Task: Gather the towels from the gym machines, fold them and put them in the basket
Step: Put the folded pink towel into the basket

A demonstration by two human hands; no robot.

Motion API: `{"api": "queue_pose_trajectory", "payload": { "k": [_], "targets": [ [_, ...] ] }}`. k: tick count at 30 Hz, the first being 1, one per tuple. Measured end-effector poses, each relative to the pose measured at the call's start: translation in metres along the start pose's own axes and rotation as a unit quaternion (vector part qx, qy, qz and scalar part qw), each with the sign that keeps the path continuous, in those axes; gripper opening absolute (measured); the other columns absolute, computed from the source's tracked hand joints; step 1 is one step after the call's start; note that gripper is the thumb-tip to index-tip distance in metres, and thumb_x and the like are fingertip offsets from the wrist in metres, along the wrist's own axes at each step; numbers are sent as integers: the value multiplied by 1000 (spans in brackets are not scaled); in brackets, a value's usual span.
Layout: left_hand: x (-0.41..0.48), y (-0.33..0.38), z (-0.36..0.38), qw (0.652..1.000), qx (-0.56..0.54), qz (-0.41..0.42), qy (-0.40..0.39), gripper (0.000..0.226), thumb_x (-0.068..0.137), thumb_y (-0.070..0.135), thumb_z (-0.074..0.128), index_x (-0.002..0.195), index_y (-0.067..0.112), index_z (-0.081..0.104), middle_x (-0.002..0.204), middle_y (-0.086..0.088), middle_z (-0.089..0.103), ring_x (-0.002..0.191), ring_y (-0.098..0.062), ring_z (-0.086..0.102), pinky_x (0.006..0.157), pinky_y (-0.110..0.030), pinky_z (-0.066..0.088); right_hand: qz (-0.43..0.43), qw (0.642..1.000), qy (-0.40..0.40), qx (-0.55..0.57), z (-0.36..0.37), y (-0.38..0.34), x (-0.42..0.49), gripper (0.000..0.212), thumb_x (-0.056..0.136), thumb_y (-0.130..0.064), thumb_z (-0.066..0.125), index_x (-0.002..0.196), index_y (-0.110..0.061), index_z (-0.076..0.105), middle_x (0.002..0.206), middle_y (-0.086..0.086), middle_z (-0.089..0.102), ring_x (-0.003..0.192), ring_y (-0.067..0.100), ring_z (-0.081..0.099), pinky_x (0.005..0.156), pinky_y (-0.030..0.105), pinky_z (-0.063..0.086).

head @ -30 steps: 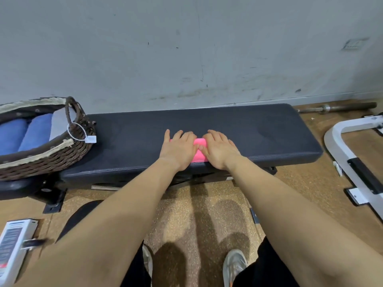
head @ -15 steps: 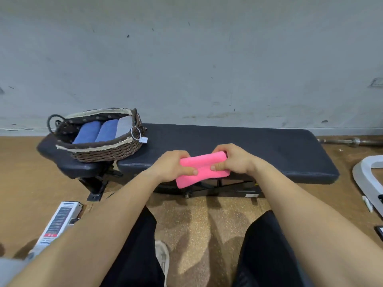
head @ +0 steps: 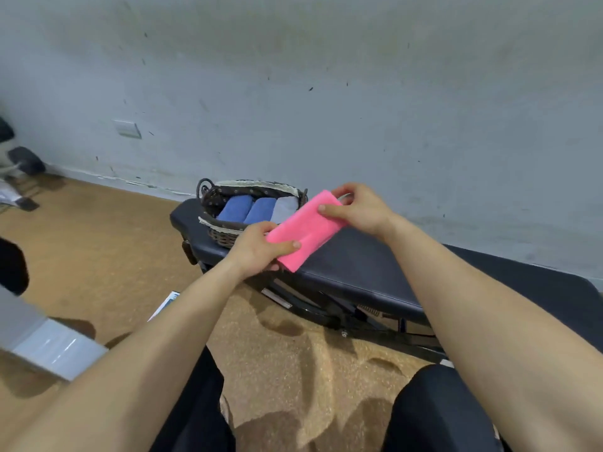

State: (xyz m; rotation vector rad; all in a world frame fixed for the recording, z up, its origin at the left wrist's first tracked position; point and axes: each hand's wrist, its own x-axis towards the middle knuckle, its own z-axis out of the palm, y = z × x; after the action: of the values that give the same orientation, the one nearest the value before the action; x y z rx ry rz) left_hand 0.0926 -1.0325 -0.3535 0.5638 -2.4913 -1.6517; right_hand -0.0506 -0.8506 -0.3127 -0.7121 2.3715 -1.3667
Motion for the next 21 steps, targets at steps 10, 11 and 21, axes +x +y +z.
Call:
{"api": "queue_pose_trajectory", "payload": {
  "k": [10, 11, 21],
  "targets": [
    [100, -34, -80, 993, 30, -45, 106, 37, 75, 43, 83, 94, 17, 66, 85, 3, 69, 77, -18, 66, 70, -35, 52, -19, 993, -2, -114, 87, -47, 154, 45, 81, -5, 57, 123, -18, 63, 112, 7, 71, 100, 26, 67, 87, 35, 55],
    [113, -38, -87, 994, 43, -46, 95, 33, 77, 40, 81, 93, 15, 67, 83, 2, 68, 76, -18, 64, 67, -33, 48, -22, 993, 8, -116, 95, -47, 168, 44, 81, -4, 56, 122, -18, 64, 111, 8, 72, 100, 26, 67, 90, 38, 55],
    [206, -74, -126, 970, 217, -101, 33, 46, 74, 27, 80, 114, 15, 61, 95, -3, 65, 87, -22, 61, 72, -32, 45, -61, 972, -37, -226, 164, -20, 274, 45, 84, 3, 52, 122, -13, 69, 121, 8, 70, 113, 24, 63, 91, 25, 46]
  ]
}}
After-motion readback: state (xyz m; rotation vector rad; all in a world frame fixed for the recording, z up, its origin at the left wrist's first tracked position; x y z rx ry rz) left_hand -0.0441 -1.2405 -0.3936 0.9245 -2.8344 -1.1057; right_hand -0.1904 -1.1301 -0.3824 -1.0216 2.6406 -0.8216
